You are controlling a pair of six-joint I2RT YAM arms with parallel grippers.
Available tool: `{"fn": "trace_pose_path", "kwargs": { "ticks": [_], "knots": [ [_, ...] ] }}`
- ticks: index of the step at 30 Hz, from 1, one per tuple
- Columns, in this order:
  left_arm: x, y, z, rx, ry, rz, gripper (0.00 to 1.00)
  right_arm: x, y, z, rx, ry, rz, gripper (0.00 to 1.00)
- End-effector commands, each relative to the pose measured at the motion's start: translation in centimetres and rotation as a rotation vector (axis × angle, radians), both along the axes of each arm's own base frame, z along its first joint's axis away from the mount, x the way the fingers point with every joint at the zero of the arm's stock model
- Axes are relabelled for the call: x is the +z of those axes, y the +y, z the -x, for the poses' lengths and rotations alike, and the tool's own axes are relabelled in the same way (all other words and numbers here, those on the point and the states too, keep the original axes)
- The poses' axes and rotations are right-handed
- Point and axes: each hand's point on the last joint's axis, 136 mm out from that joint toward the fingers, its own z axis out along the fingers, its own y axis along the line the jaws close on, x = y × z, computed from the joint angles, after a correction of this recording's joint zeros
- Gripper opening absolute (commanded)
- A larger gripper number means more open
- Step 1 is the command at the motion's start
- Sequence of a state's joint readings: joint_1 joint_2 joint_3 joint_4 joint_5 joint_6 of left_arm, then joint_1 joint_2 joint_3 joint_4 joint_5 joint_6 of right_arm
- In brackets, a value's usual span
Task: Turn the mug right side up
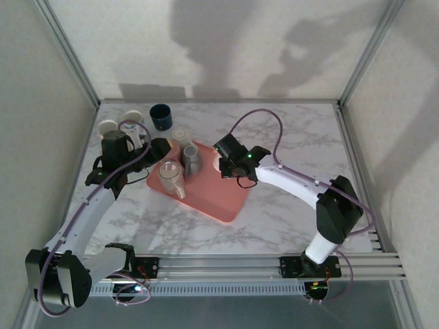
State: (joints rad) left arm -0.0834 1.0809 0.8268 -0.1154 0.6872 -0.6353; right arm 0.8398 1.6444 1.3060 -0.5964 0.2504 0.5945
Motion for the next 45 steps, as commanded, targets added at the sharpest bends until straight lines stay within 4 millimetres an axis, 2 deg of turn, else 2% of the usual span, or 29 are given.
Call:
{"fn": "trace_pose_path", "kwargs": {
  "ticks": [1, 6, 12, 13, 19, 28, 35, 45],
  "knots": [
    [3.2, -0.5, 0.5, -0.026, -0.102, 0.069, 0.52, 4.3, 1.1, -0.8, 0.015, -0.101, -0.161, 0.0],
    [4.7, -0.8, 1.2, -0.034, -0.152, 0.128, 0.54, 7.6, 1.1, -0.6, 0.034, -0.136, -0.307, 0.0],
    [5.4, -1.4, 1.5, -0.066, -0.159, 0.207, 0.55, 11.4, 0.6, -0.2, 0.035, -0.183, -0.487, 0.0],
    [5.6, -1.5, 1.6, -0.07, -0.164, 0.221, 0.55, 11.8, -0.3, -0.8, 0.011, -0.194, -0.513, 0.0],
    [7.2, -1.7, 1.7, -0.077, -0.191, 0.276, 0.55, 15.1, -1.6, -1.1, -0.008, -0.233, -0.673, 0.0],
    [8.7, -2.4, 2.3, -0.105, -0.212, 0.363, 0.54, 18.4, -2.3, -1.0, 0.008, -0.263, -0.856, 0.0],
    [9.2, -4.3, 3.2, -0.144, -0.213, 0.458, 0.54, 20.2, -1.9, -0.4, 0.067, -0.267, -1.013, 0.0],
    [10.1, -7.8, 3.8, -0.202, -0.214, 0.523, 0.56, 23.0, -1.1, 0.8, 0.161, -0.283, -1.12, 0.0]
  ]
}}
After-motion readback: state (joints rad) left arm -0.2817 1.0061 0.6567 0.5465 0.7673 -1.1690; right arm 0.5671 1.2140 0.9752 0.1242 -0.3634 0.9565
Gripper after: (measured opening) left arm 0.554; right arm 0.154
